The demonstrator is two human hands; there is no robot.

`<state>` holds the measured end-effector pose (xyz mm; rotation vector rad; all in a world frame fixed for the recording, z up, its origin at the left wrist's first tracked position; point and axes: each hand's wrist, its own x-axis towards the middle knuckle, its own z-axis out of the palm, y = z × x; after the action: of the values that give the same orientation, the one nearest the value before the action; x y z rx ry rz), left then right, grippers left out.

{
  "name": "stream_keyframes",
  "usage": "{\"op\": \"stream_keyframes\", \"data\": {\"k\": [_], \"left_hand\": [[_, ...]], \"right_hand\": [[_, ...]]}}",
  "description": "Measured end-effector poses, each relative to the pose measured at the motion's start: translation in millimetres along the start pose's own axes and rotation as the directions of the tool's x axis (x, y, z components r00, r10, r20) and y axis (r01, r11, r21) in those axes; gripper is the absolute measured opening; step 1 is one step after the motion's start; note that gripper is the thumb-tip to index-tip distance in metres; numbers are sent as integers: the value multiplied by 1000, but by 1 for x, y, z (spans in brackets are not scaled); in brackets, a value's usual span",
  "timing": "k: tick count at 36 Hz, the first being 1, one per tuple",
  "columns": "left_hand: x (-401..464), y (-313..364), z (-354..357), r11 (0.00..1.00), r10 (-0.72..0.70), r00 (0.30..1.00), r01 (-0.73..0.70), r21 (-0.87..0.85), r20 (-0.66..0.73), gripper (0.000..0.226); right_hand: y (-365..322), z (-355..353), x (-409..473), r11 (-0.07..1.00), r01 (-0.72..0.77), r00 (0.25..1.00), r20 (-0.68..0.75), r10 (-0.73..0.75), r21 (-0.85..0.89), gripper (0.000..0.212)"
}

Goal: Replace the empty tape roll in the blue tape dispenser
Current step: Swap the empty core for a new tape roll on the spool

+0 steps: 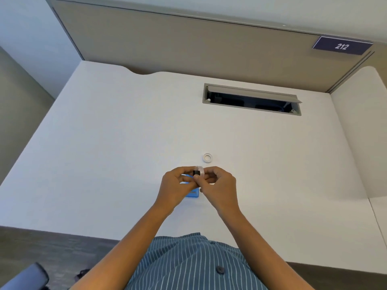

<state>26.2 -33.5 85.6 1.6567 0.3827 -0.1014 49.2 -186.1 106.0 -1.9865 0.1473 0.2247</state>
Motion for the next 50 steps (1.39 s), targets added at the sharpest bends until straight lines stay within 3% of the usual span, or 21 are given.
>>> {"op": "stream_keyframes", "data": {"k": [10,14,20,28,35,50], "left_hand": [[13,-14,-20,999,-51,998,51,4,49,45],[19,-18,-25,988,-95,993,103,-118,76,31],[28,-18,-29,943,-132,976,178,-281,173,33],[37,-17,-30,925,-111,968,184,-332,226,32],[38,-13,-30,907,-129,967,204,-369,220,29],[35,-12,-25,899,-143,977,194,-394,156,33]], "right_hand": [[0,15,4,999,-8,999,-31,7,-38,13],[2,18,6,999,-13,1000,-27,12,-36,15],[2,21,11,1000,-13,1000,-13,12,-25,17],[-4,18,17,995,-52,998,23,50,86,18],[-2,18,21,986,-88,996,36,84,140,15],[3,21,20,996,28,999,-22,-26,82,20]]}}
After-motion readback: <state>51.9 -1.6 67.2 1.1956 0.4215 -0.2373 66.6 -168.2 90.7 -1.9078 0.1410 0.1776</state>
